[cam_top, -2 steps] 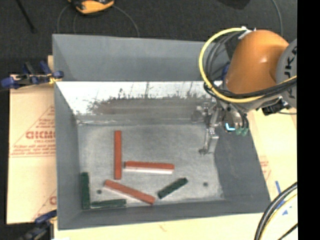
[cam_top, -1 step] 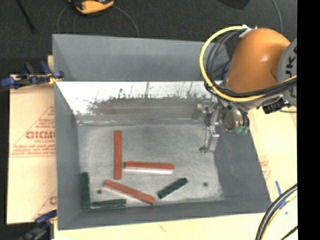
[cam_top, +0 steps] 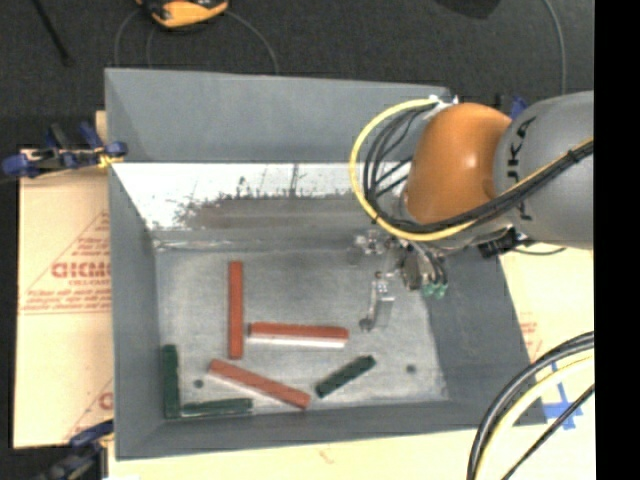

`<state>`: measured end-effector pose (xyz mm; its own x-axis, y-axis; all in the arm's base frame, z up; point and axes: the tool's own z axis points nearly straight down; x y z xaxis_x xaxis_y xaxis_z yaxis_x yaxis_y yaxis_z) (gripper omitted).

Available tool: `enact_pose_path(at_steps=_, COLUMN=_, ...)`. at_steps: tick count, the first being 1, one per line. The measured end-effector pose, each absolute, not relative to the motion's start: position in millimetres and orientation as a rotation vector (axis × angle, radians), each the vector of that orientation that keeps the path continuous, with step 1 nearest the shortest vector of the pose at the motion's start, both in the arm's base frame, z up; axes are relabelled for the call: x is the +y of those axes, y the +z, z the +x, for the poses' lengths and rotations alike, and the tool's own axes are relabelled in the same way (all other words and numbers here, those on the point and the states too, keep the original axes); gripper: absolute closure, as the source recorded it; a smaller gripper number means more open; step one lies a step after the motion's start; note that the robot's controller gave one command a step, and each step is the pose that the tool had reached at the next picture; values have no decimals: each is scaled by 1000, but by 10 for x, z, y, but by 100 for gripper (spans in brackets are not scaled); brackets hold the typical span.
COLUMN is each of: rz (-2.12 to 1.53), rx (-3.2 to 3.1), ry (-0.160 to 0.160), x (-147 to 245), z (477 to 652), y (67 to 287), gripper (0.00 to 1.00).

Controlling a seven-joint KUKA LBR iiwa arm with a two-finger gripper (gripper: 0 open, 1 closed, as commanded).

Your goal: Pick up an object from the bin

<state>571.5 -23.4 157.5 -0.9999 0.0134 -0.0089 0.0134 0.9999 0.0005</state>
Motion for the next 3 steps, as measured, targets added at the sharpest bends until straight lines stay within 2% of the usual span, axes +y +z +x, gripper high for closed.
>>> enact_pose_path(at_steps=1, rz=-25, rx=3142, ry=1, x=195, z=5635, y=1530, gripper=0)
enact_pose_path(at_steps=2, rz=-170, rx=3132, ry=-2, x=290, z=5793, y=1249, gripper=0)
enact_pose_path(at_steps=3, rz=121, rx=3136, ry=2, x=649, z=5582, y=740, gripper=0)
